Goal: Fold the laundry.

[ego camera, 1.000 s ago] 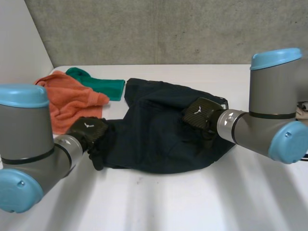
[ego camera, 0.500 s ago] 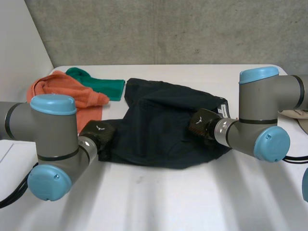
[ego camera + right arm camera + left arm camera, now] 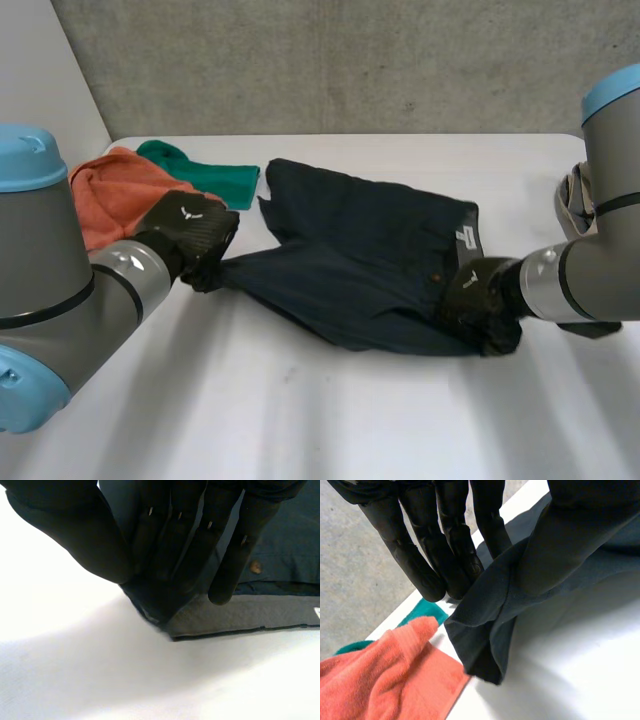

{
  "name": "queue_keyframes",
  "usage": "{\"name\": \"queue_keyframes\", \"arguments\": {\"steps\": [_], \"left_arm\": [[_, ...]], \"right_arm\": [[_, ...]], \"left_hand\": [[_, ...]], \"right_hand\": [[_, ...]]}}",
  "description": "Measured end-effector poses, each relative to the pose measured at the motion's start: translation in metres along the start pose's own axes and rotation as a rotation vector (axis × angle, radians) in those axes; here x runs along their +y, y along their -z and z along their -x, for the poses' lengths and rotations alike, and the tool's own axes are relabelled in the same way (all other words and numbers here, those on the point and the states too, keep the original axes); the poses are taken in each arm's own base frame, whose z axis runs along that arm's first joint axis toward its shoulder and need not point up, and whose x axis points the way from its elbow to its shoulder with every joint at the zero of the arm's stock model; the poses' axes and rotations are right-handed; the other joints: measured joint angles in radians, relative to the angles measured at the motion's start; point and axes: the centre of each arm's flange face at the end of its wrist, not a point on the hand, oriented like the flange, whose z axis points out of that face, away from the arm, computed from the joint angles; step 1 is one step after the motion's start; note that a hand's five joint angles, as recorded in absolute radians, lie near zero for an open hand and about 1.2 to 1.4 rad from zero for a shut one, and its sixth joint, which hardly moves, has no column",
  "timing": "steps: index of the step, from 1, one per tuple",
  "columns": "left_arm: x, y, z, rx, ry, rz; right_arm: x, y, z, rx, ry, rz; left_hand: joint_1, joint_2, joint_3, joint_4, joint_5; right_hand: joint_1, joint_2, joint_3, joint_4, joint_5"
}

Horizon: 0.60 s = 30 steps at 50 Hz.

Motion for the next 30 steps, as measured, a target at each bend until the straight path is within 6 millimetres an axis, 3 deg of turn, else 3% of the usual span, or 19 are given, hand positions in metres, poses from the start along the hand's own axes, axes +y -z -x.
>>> {"name": "queue_keyframes", "arguments": {"steps": [6, 12, 20, 21, 23, 26, 30], "left_arm": [[0.013, -0.009, 0.001, 0.009, -0.052, 0.052], [0.008, -0.028, 0.003, 0.005, -0.124, 0.038], [-0.063, -0.069, 0.031, -0.111, -0.185, -0.210], [-0.070, -0.070, 0.033, -0.118, -0.181, -0.231], [-0.084, -0.072, 0.034, -0.124, -0.167, -0.269], [-0.087, -0.070, 0.029, -0.101, -0.149, -0.253], [-0.075, -0.065, 0.015, -0.046, -0.135, -0.176]], "right_arm": [[0.003, 0.004, 0.002, 0.024, -0.048, 0.036], [-0.004, 0.004, -0.006, 0.093, -0.060, 0.009], [-0.046, -0.013, -0.049, 0.351, -0.059, -0.146], [-0.049, -0.013, -0.052, 0.372, -0.070, -0.158], [-0.055, -0.012, -0.058, 0.426, -0.116, -0.182], [-0.056, -0.007, -0.061, 0.467, -0.178, -0.185], [-0.051, 0.006, -0.058, 0.492, -0.272, -0.174]], "left_hand": [[0.000, 0.000, 0.000, 0.000, 0.000], [0.000, 0.000, 0.001, 0.000, 0.000], [0.000, 0.002, 0.003, 0.001, 0.000], [0.000, 0.002, 0.003, 0.001, 0.000], [0.000, 0.002, 0.003, 0.001, 0.000], [0.000, 0.002, 0.003, 0.001, 0.000], [0.000, 0.002, 0.003, 0.001, 0.000]], "right_hand": [[0.049, 0.000, 0.000, 0.000, 0.010], [0.050, 0.000, 0.000, 0.000, 0.011], [0.050, 0.000, 0.001, 0.000, 0.011], [-0.007, -0.045, -0.047, -0.046, -0.037], [-0.422, -0.497, -0.483, -0.482, -0.483], [-0.626, -0.732, -0.723, -0.730, -0.736], [-0.712, -0.808, -0.829, -0.849, -0.861]]}}
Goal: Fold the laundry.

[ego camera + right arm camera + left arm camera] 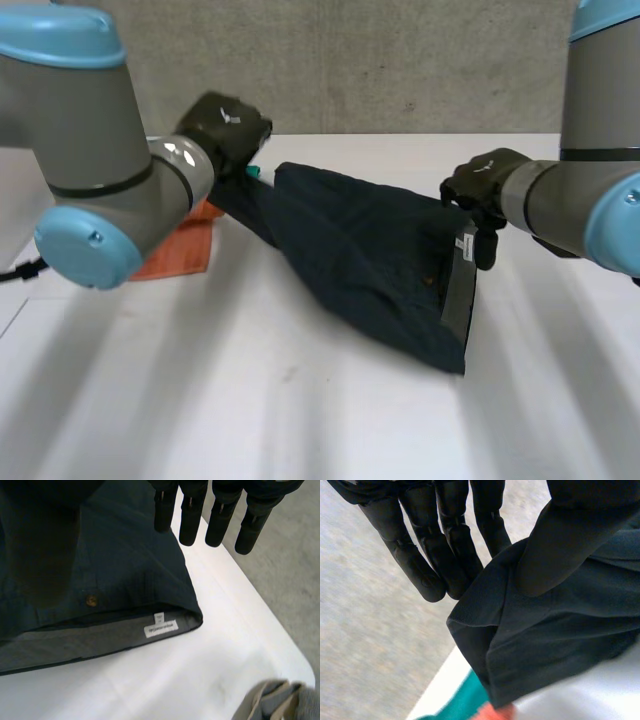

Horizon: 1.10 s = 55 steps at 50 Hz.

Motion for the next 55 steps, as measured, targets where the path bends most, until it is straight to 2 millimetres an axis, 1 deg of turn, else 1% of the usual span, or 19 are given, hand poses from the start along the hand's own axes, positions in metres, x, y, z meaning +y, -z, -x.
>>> {"name": "queue_keyframes", "arguments": {"steps": [5, 9, 12, 17, 18, 24, 28, 31, 32, 33, 35, 38, 41, 45, 49, 51, 52, 53, 55], "left_arm": [[0.019, 0.008, -0.013, 0.036, 0.002, 0.068], [0.029, 0.011, -0.015, 0.026, 0.002, 0.080], [0.033, 0.013, -0.012, 0.010, 0.004, 0.078], [0.035, 0.015, -0.008, -0.003, 0.008, 0.075], [0.034, 0.017, -0.006, -0.007, 0.011, 0.073], [0.030, 0.021, -0.002, -0.015, 0.026, 0.067], [0.026, 0.024, 0.002, -0.023, 0.044, 0.061], [0.024, 0.027, 0.005, -0.031, 0.065, 0.056], [0.023, 0.028, 0.006, -0.033, 0.068, 0.055], [0.022, 0.029, 0.007, -0.035, 0.077, 0.054], [0.022, 0.032, 0.008, -0.035, 0.090, 0.056], [0.024, 0.036, 0.007, -0.022, 0.100, 0.067], [0.029, 0.042, 0.003, 0.009, 0.099, 0.091], [0.041, 0.061, -0.008, 0.102, 0.051, 0.181], [0.050, 0.088, -0.019, 0.232, 0.001, 0.290], [0.052, 0.102, -0.025, 0.300, -0.015, 0.334], [0.052, 0.102, -0.025, 0.300, -0.015, 0.334], [0.051, 0.115, -0.030, 0.373, -0.025, 0.369], [0.050, 0.125, -0.034, 0.432, -0.030, 0.387]], "right_arm": [[0.008, 0.023, -0.001, 0.018, -0.145, 0.036], [0.018, 0.040, 0.006, 0.006, -0.280, 0.081], [0.033, 0.055, 0.023, -0.024, -0.412, 0.147], [0.051, 0.065, 0.048, -0.060, -0.504, 0.206], [0.060, 0.065, 0.063, -0.074, -0.521, 0.215], [0.084, 0.052, 0.104, -0.060, -0.496, 0.156], [0.093, 0.036, 0.121, -0.014, -0.464, 0.097], [0.098, 0.021, 0.131, 0.043, -0.435, 0.051], [0.098, 0.020, 0.132, 0.049, -0.433, 0.047], [0.099, 0.015, 0.133, 0.073, -0.422, 0.032], [0.098, 0.011, 0.132, 0.094, -0.413, 0.018], [0.091, 0.013, 0.123, 0.119, -0.397, -0.021], [0.079, 0.022, 0.108, 0.119, -0.370, -0.071], [0.060, 0.044, 0.076, 0.067, -0.223, -0.120], [0.060, 0.063, 0.057, -0.024, -0.028, -0.038], [0.063, 0.070, 0.052, -0.074, 0.043, 0.022], [0.063, 0.070, 0.052, -0.074, 0.043, 0.022], [0.068, 0.078, 0.047, -0.150, 0.122, 0.109], [0.070, 0.080, 0.045, -0.203, 0.167, 0.164]], "left_hand": [[0.000, 0.000, 0.000, 0.000, 0.000], [0.000, 0.000, 0.000, 0.000, 0.000], [0.000, 0.000, 0.000, 0.000, 0.000], [0.000, 0.000, 0.000, 0.000, 0.000], [0.000, 0.000, 0.000, 0.000, 0.000], [0.000, 0.000, 0.000, 0.000, 0.000], [0.000, 0.000, 0.000, 0.000, 0.000], [0.000, 0.000, 0.000, 0.000, 0.000], [0.000, 0.000, 0.000, 0.000, 0.000], [0.000, 0.000, 0.000, 0.000, 0.000], [0.000, 0.000, 0.000, 0.000, 0.000], [0.000, 0.000, 0.000, 0.000, 0.000], [0.000, 0.000, 0.000, 0.000, 0.000], [0.000, 0.000, 0.000, 0.000, 0.000], [0.000, 0.000, 0.000, 0.000, 0.000], [0.000, 0.000, 0.000, 0.000, 0.000], [0.000, 0.000, 0.000, 0.000, 0.000], [0.000, 0.000, 0.000, 0.000, 0.000], [0.000, 0.000, 0.000, 0.000, 0.000]], "right_hand": [[-0.062, -0.080, -0.080, -0.060, -0.069], [-0.089, -0.120, -0.104, -0.085, -0.095], [-0.093, -0.121, -0.115, -0.095, -0.101], [-0.093, -0.121, -0.117, -0.098, -0.102], [-0.093, -0.121, -0.117, -0.098, -0.101], [-0.093, -0.121, -0.117, -0.098, -0.101], [-0.083, -0.108, -0.095, -0.083, -0.072], [0.323, 0.318, 0.327, 0.331, 0.359], [0.413, 0.424, 0.409, 0.411, 0.438], [0.561, 0.628, 0.628, 0.631, 0.632], [0.687, 0.776, 0.781, 0.790, 0.799], [0.709, 0.802, 0.828, 0.845, 0.849], [0.709, 0.802, 0.829, 0.849, 0.854], [0.709, 0.802, 0.829, 0.849, 0.858], [0.709, 0.802, 0.829, 0.849, 0.859], [0.709, 0.802, 0.829, 0.849, 0.859], [0.709, 0.802, 0.829, 0.849, 0.859], [0.709, 0.802, 0.829, 0.849, 0.859], [0.709, 0.802, 0.830, 0.849, 0.859]]}}
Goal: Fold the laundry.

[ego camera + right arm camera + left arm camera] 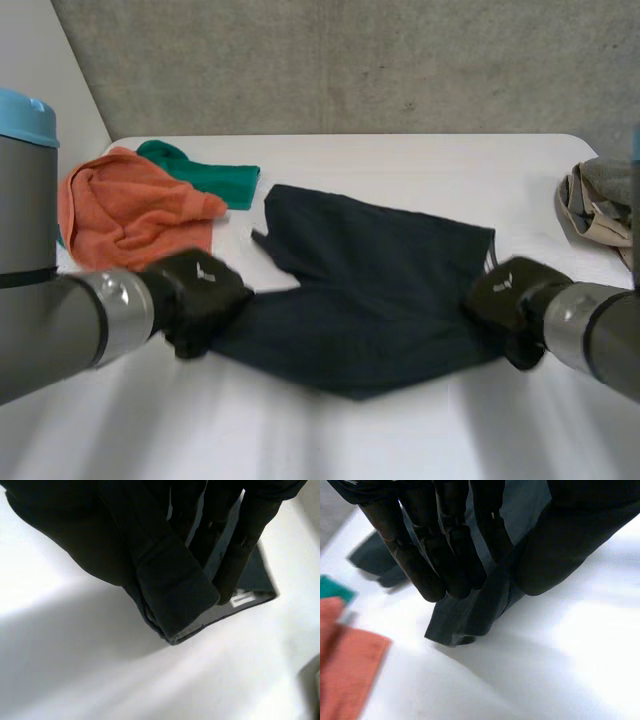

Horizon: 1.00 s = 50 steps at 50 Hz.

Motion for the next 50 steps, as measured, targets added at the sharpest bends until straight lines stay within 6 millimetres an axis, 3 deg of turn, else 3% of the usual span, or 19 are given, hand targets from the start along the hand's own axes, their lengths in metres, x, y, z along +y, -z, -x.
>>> {"name": "queue_keyframes", "arguments": {"steps": [4, 9, 12, 14, 18, 19, 22, 24, 27, 30, 35, 40, 44, 45, 46, 50], "left_arm": [[-0.001, 0.000, -0.009, 0.062, -0.023, 0.003], [-0.010, -0.031, 0.001, -0.004, -0.057, -0.021], [-0.021, -0.051, 0.018, -0.108, -0.073, -0.052], [-0.041, -0.066, 0.043, -0.252, -0.083, -0.115], [-0.078, -0.070, 0.082, -0.473, -0.078, -0.249], [-0.096, -0.066, 0.099, -0.571, -0.068, -0.325], [-0.134, -0.042, 0.134, -0.765, -0.039, -0.528], [-0.165, -0.007, 0.161, -0.926, -0.009, -0.737], [-0.193, 0.038, 0.184, -1.073, 0.016, -0.973], [-0.203, 0.062, 0.192, -1.125, 0.022, -1.100], [-0.197, 0.057, 0.193, -1.087, 0.029, -1.108], [-0.165, 0.012, 0.185, -0.976, 0.061, -0.951], [-0.126, -0.039, 0.169, -0.869, 0.090, -0.782], [-0.122, -0.044, 0.166, -0.858, 0.093, -0.765], [-0.104, -0.065, 0.157, -0.815, 0.102, -0.697], [-0.065, -0.106, 0.131, -0.721, 0.118, -0.556]], "right_arm": [[0.001, -0.010, -0.004, -0.068, 0.043, 0.060], [-0.007, -0.041, -0.012, -0.054, 0.045, 0.053], [-0.020, -0.058, -0.021, 0.005, 0.035, 0.009], [-0.041, -0.067, -0.035, 0.109, 0.020, -0.079], [-0.081, -0.065, -0.065, 0.309, -0.021, -0.269], [-0.103, -0.058, -0.083, 0.430, -0.054, -0.392], [-0.136, -0.039, -0.114, 0.619, -0.111, -0.603], [-0.162, -0.017, -0.140, 0.785, -0.159, -0.807], [-0.183, 0.008, -0.161, 0.936, -0.187, -1.018], [-0.192, 0.018, -0.168, 1.000, -0.185, -1.129], [-0.195, 0.009, -0.162, 0.980, -0.155, -1.185], [-0.183, -0.029, -0.143, 0.847, -0.145, -1.114], [-0.162, -0.079, -0.117, 0.702, -0.142, -1.009], [-0.160, -0.082, -0.115, 0.691, -0.141, -1.001], [-0.147, -0.106, -0.101, 0.624, -0.137, -0.951], [-0.118, -0.149, -0.071, 0.498, -0.124, -0.850]], "left_hand": [[0.000, 0.000, 0.000, 0.000, 0.000], [0.000, 0.000, 0.000, 0.000, 0.000], [0.000, 0.000, 0.000, 0.000, 0.000], [0.000, 0.000, 0.000, 0.000, 0.000], [0.000, 0.000, 0.000, 0.000, 0.000], [0.000, 0.000, 0.000, 0.000, 0.000], [0.000, 0.000, 0.000, 0.000, 0.000], [0.000, 0.000, 0.000, 0.000, 0.000], [0.000, 0.000, 0.000, 0.000, 0.000], [0.000, 0.000, 0.000, 0.000, 0.000], [0.000, 0.001, 0.000, 0.000, 0.000], [0.000, 0.001, 0.001, 0.000, 0.000], [0.000, 0.001, 0.001, 0.000, 0.000], [0.000, 0.001, 0.001, 0.000, 0.000], [0.000, 0.001, 0.001, 0.000, 0.000], [0.000, 0.001, 0.001, 0.001, 0.000]], "right_hand": [[0.000, 0.000, 0.003, 0.000, 0.000], [0.010, 0.000, 0.003, 0.000, 0.000], [0.010, 0.000, 0.003, 0.000, 0.000], [0.010, 0.000, 0.003, 0.000, 0.000], [0.010, 0.000, 0.003, 0.000, 0.000], [0.010, 0.000, 0.003, 0.000, 0.000], [0.010, 0.000, 0.003, 0.000, 0.000], [0.010, 0.000, 0.003, 0.001, 0.000], [0.010, 0.000, 0.003, 0.001, 0.000], [0.010, 0.000, 0.003, 0.001, 0.000], [0.010, 0.000, 0.003, 0.002, 0.000], [0.010, 0.001, 0.004, 0.004, 0.000], [0.010, 0.001, 0.004, 0.004, 0.000], [0.010, 0.001, 0.004, 0.004, 0.000], [0.010, 0.001, 0.004, 0.004, 0.000], [0.010, 0.001, 0.004, 0.004, 0.000]]}}
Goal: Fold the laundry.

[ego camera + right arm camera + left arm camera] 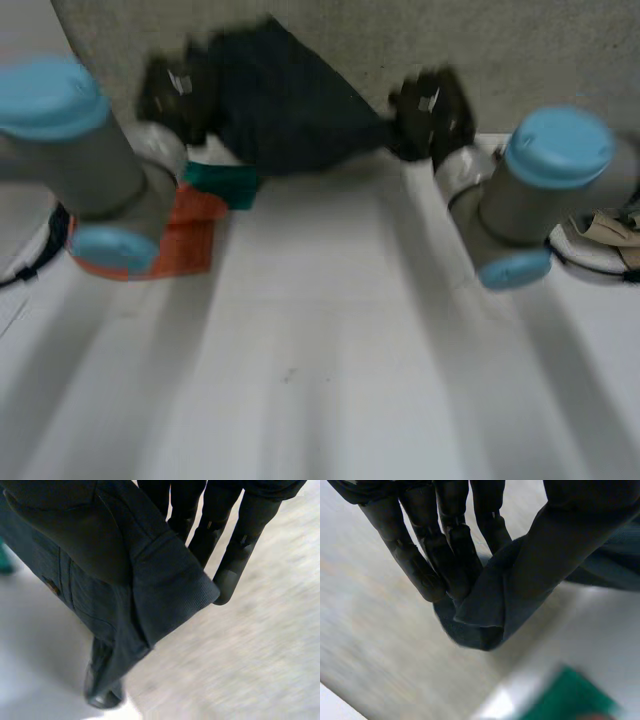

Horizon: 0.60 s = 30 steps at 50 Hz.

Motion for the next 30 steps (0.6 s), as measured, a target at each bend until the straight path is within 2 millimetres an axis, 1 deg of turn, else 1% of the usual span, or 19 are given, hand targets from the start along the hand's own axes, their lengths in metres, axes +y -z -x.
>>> {"name": "queue_keyframes", "arguments": {"steps": [2, 4, 5, 6, 8, 11, 12, 14, 16, 17, 18, 21, 23, 25, 26, 28, 29, 30], "left_arm": [[0.026, 0.008, -0.018, 0.047, -0.007, 0.075], [0.042, 0.016, -0.029, 0.081, -0.014, 0.128], [0.053, 0.024, -0.038, 0.107, -0.020, 0.171], [0.060, 0.029, -0.043, 0.126, -0.024, 0.201], [0.069, 0.042, -0.051, 0.160, -0.034, 0.259], [0.075, 0.058, -0.057, 0.199, -0.045, 0.323], [0.075, 0.061, -0.058, 0.206, -0.048, 0.334], [0.070, 0.075, -0.057, 0.235, -0.057, 0.369], [0.061, 0.091, -0.054, 0.267, -0.070, 0.399], [0.057, 0.097, -0.052, 0.279, -0.076, 0.410], [0.054, 0.102, -0.051, 0.288, -0.081, 0.417], [0.041, 0.125, -0.045, 0.337, -0.112, 0.455], [0.034, 0.143, -0.041, 0.385, -0.144, 0.489], [0.030, 0.156, -0.040, 0.430, -0.172, 0.518], [0.027, 0.169, -0.039, 0.474, -0.198, 0.544], [0.024, 0.185, -0.038, 0.542, -0.230, 0.579], [0.023, 0.189, -0.038, 0.560, -0.237, 0.588], [0.020, 0.198, -0.038, 0.608, -0.252, 0.608]], "right_arm": [[0.024, 0.007, 0.015, -0.053, -0.003, 0.056], [0.042, 0.014, 0.026, -0.093, 0.003, 0.102], [0.053, 0.019, 0.032, -0.118, 0.009, 0.134], [0.064, 0.026, 0.038, -0.144, 0.019, 0.169], [0.076, 0.035, 0.044, -0.181, 0.037, 0.219], [0.084, 0.047, 0.047, -0.219, 0.058, 0.273], [0.084, 0.049, 0.047, -0.226, 0.061, 0.284], [0.079, 0.059, 0.043, -0.247, 0.068, 0.319], [0.067, 0.071, 0.036, -0.268, 0.069, 0.357], [0.065, 0.073, 0.034, -0.273, 0.069, 0.365], [0.057, 0.080, 0.030, -0.284, 0.069, 0.385], [0.040, 0.098, 0.019, -0.322, 0.075, 0.447], [0.028, 0.114, 0.011, -0.363, 0.090, 0.507], [0.020, 0.125, 0.005, -0.397, 0.105, 0.555], [0.015, 0.135, -0.001, -0.430, 0.119, 0.601], [0.009, 0.148, -0.008, -0.479, 0.138, 0.667], [0.007, 0.151, -0.009, -0.493, 0.142, 0.684], [0.005, 0.159, -0.013, -0.527, 0.150, 0.728]], "left_hand": [[0.000, 0.000, 0.000, 0.000, 0.000], [0.000, 0.000, 0.000, 0.000, 0.000], [0.000, 0.000, 0.000, 0.000, 0.000], [0.000, 0.000, 0.000, 0.000, 0.000], [0.000, 0.000, 0.000, 0.000, 0.000], [0.000, 0.000, 0.000, 0.000, 0.000], [0.000, 0.000, 0.000, 0.000, 0.000], [0.000, 0.000, 0.000, 0.000, 0.000], [0.000, 0.000, 0.000, 0.001, 0.000], [0.000, 0.000, 0.000, 0.001, 0.000], [0.000, 0.000, 0.000, 0.001, 0.000], [0.000, 0.000, 0.000, 0.002, 0.000], [0.000, 0.000, 0.000, 0.002, 0.000], [0.000, 0.000, 0.000, 0.002, 0.000], [0.000, 0.000, 0.000, 0.002, 0.000], [0.000, 0.000, 0.000, 0.002, 0.000], [0.000, 0.000, 0.000, 0.002, 0.000], [0.000, 0.000, 0.000, 0.003, 0.000]], "right_hand": [[0.000, 0.000, 0.000, 0.000, 0.000], [0.000, 0.000, 0.000, 0.000, 0.000], [0.000, 0.000, 0.000, 0.000, 0.000], [0.000, 0.000, 0.000, 0.000, 0.000], [0.012, 0.000, 0.000, 0.000, 0.000], [0.012, 0.000, 0.000, 0.000, 0.000], [0.012, 0.000, 0.000, 0.000, 0.000], [0.012, 0.000, 0.000, 0.000, 0.000], [0.012, 0.000, 0.000, 0.000, 0.000], [0.012, 0.000, 0.000, 0.000, 0.000], [0.012, 0.000, 0.000, 0.000, 0.000], [0.012, 0.000, 0.000, 0.000, 0.000], [0.012, 0.000, 0.000, 0.000, 0.000], [0.012, 0.000, 0.000, 0.000, 0.000], [0.012, 0.000, 0.000, 0.000, 0.000], [0.012, 0.000, 0.000, 0.000, 0.000], [0.012, 0.000, 0.000, 0.000, 0.000], [0.012, 0.000, 0.000, 0.000, 0.000]]}}
